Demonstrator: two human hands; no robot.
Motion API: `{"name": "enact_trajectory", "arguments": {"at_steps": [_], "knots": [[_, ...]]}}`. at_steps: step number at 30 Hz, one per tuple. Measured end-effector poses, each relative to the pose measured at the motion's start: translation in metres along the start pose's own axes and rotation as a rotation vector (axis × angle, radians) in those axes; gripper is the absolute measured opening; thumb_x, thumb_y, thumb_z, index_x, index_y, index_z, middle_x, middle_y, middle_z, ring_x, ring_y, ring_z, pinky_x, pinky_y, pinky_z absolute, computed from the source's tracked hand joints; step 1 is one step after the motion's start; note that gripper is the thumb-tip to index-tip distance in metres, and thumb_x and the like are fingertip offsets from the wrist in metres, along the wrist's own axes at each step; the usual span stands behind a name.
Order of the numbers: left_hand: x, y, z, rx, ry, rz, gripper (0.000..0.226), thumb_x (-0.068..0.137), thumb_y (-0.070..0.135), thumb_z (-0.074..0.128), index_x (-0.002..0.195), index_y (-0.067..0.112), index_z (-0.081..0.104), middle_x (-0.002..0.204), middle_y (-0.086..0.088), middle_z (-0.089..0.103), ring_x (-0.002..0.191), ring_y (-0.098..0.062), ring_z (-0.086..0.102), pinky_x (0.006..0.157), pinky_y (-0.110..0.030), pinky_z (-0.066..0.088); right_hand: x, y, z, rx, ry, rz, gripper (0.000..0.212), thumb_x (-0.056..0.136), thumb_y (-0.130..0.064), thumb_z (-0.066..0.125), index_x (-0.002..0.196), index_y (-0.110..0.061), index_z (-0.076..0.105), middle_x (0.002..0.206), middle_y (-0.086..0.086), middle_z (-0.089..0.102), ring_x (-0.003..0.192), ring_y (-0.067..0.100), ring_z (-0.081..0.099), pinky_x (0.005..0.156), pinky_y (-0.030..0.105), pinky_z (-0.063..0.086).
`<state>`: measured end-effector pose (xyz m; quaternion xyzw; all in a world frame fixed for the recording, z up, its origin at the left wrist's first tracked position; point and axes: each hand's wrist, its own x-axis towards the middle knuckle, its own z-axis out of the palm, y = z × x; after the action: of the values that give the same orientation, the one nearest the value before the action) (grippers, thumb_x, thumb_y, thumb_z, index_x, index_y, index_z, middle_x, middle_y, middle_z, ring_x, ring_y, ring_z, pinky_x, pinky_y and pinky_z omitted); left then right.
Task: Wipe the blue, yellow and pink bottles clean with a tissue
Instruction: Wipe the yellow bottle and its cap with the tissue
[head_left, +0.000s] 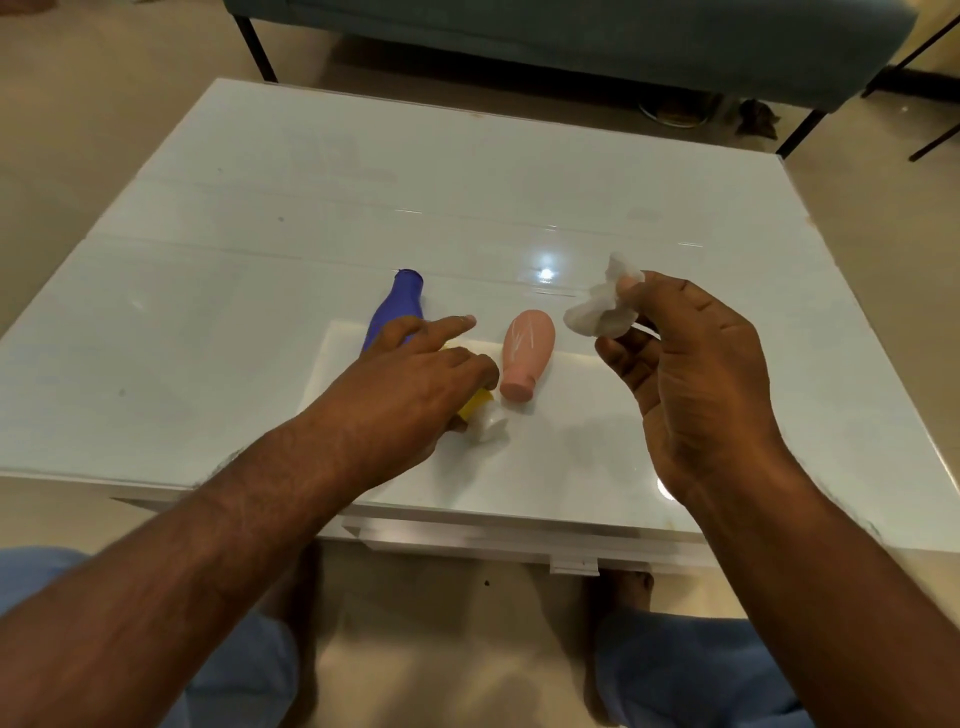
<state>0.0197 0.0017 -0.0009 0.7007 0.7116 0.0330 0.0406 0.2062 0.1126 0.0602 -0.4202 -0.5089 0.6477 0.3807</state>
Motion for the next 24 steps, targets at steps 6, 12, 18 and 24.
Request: {"name": "enact_trajectory", "arguments": {"at_steps": [6,12,18,24], "knots": [[0.0,0.014,-0.026,-0.52,0.226,-0.222,0.025,0.1,0.048,0.053,0.12,0.034,0.057,0.114,0.022,0.062,0.116,0.003,0.054,0.103,-0.033,0.042,0.004,0.002,-0.004,0.085,0.003,-0.001,0.012,0.101,-0.016,0.07,0.11,-0.015,0.079,0.108,0.01,0.082,0.107,0.029,0.079,0.086,0.026,0.062],[-0.003,0.034,-0.039,-1.36,0.187,-0.6,0.029,0.102,0.049,0.053,0.114,0.027,0.069,0.123,-0.012,0.07,0.086,-0.021,0.076,0.079,-0.043,0.063,0.0,0.015,0.001,-0.142,-0.13,-0.141,0.017,0.101,-0.019,0.069,0.111,-0.017,0.082,0.11,0.004,0.082,0.111,0.023,0.077,0.106,0.046,0.059],[-0.003,0.042,-0.044,-1.641,0.063,-0.811,0.036,0.101,0.042,0.053,0.122,0.014,0.06,0.099,-0.017,0.073,0.067,-0.023,0.067,0.059,-0.031,0.051,-0.003,0.019,0.002,-0.292,-0.189,-0.238,0.013,0.097,-0.011,0.077,0.107,-0.016,0.083,0.102,-0.001,0.083,0.102,0.017,0.078,0.097,0.039,0.063],[-0.008,0.042,-0.048,-1.987,0.061,-0.77,0.036,0.099,0.032,0.044,0.113,0.006,0.064,0.079,-0.015,0.071,0.065,-0.023,0.065,0.058,-0.031,0.056,-0.009,0.021,0.008,-0.297,-0.293,-0.256,0.041,0.091,-0.003,0.082,0.127,-0.02,0.071,0.112,0.001,0.078,0.102,0.016,0.078,0.08,0.02,0.063]]}}
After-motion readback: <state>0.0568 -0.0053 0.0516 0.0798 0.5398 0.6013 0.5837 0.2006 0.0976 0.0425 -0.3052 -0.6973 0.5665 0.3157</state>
